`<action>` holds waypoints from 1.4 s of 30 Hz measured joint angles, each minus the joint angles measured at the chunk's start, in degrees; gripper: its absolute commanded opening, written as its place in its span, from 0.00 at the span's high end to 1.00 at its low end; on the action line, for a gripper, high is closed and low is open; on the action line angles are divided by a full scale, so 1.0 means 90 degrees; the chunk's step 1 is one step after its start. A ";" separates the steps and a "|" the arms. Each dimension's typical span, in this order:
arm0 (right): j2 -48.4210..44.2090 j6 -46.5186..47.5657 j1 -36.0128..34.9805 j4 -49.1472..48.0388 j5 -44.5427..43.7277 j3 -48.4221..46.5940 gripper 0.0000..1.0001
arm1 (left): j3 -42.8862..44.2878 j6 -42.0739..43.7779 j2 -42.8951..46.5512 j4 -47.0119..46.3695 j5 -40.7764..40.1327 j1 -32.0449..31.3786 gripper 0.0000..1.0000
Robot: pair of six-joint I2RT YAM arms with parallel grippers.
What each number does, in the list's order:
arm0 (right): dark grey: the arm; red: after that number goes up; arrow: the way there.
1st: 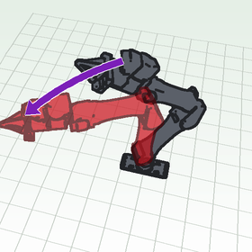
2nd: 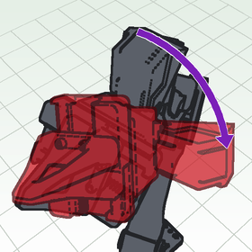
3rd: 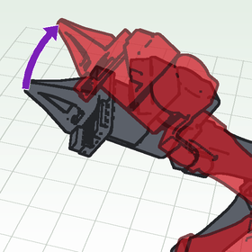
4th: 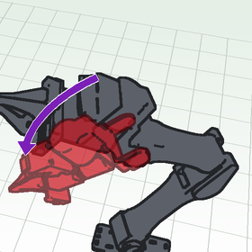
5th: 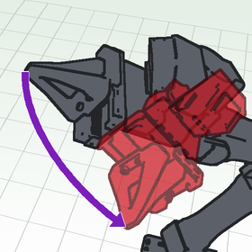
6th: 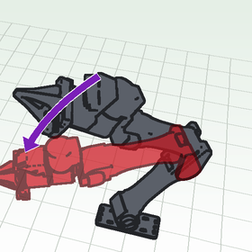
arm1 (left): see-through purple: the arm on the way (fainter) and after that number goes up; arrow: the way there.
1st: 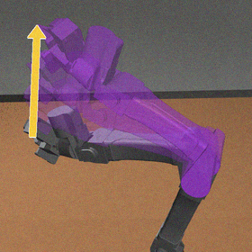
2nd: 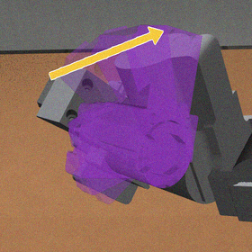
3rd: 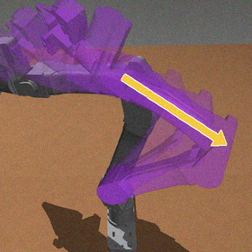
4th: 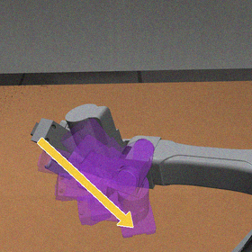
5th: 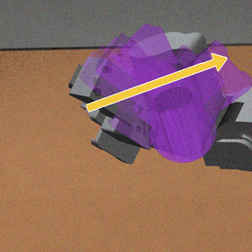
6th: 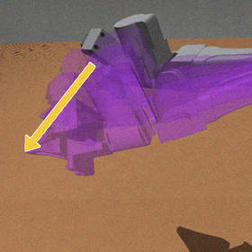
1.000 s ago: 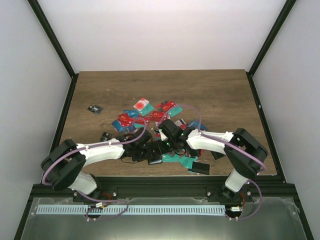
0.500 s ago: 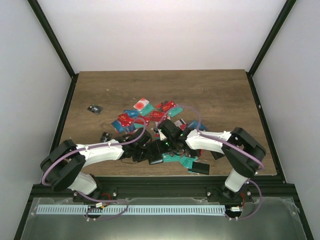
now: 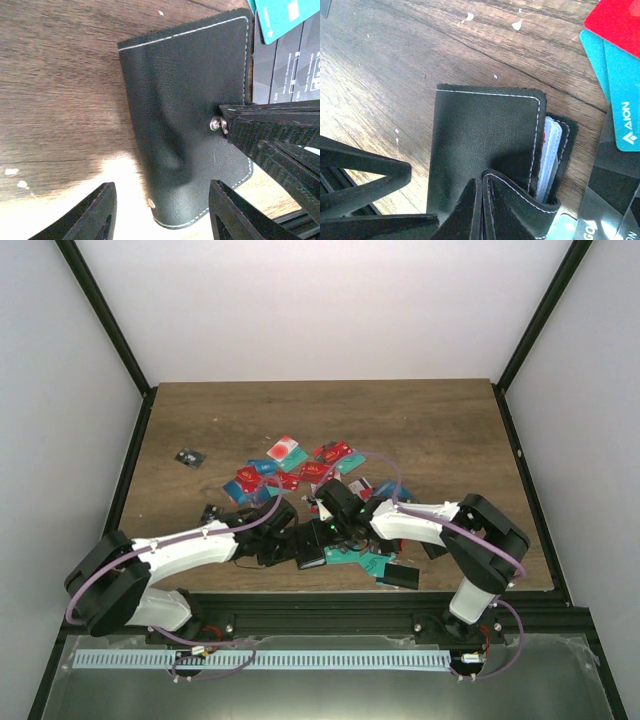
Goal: Put the credit cards into the card holder
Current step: Close the card holder at the center of the board.
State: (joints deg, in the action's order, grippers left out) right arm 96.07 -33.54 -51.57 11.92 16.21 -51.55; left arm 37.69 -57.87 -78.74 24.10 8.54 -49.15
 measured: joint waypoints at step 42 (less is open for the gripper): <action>0.0104 -0.0588 -0.0345 -0.0648 -0.0821 0.0255 0.99 | 0.0000 0.0459 -0.0481 -0.0301 0.0374 0.0542 0.74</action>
State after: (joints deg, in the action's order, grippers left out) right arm 97.01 -38.83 -54.68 6.09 8.82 -49.25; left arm 37.69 -53.74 -83.07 21.39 11.90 -44.27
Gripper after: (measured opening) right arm 0.019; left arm 0.259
